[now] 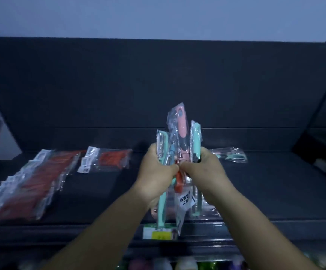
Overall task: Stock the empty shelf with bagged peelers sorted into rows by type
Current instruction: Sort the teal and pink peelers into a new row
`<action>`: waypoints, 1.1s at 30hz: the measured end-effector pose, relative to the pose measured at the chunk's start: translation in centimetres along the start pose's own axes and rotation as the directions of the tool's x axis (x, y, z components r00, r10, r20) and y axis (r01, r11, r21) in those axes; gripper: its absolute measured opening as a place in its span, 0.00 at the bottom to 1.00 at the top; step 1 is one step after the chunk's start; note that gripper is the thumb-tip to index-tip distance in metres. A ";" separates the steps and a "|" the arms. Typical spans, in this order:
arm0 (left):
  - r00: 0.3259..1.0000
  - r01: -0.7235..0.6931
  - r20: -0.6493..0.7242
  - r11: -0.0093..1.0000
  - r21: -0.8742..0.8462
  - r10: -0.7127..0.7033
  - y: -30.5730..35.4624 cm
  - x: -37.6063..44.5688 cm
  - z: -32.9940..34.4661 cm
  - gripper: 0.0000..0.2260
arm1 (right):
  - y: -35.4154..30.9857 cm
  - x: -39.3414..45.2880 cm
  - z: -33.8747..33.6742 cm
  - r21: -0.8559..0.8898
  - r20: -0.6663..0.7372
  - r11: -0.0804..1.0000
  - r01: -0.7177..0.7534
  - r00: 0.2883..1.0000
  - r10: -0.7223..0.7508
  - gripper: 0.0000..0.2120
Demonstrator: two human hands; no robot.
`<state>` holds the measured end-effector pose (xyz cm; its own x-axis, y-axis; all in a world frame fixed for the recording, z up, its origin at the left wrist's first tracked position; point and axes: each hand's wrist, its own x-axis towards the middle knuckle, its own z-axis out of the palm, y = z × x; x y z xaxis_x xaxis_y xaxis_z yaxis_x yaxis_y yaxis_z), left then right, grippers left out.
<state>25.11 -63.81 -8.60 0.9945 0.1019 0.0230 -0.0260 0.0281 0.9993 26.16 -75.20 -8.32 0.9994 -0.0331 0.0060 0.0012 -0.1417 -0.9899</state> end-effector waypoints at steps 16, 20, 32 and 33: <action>0.903 0.216 0.375 0.976 0.023 -0.209 -6.9 7.9 25.5 0.19 | 8.3 7.0 -22.4 -0.158 -0.456 0.959 -0.235 0.879 0.140 0.09; 0.854 0.265 0.461 0.964 0.015 -0.242 -8.5 9.1 29.3 0.19 | 10.2 8.4 -25.9 -0.239 -0.512 0.924 -0.297 0.848 0.140 0.09; 0.877 0.212 0.372 0.940 0.267 -0.304 -12.3 13.8 37.5 0.15 | 14.6 14.4 -34.5 -0.421 -0.411 0.824 -0.380 0.889 0.200 0.04; 0.903 0.161 0.327 0.924 0.346 -0.279 -12.7 14.4 37.8 0.13 | 14.9 14.9 -35.0 -0.430 -0.384 0.818 -0.382 0.897 0.217 0.05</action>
<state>43.60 -100.27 -19.77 0.9383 -0.2406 -0.2482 0.1708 -0.3016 0.9380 39.89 -112.49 -18.06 0.8842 -0.4406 -0.1549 -0.3950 -0.5286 -0.7514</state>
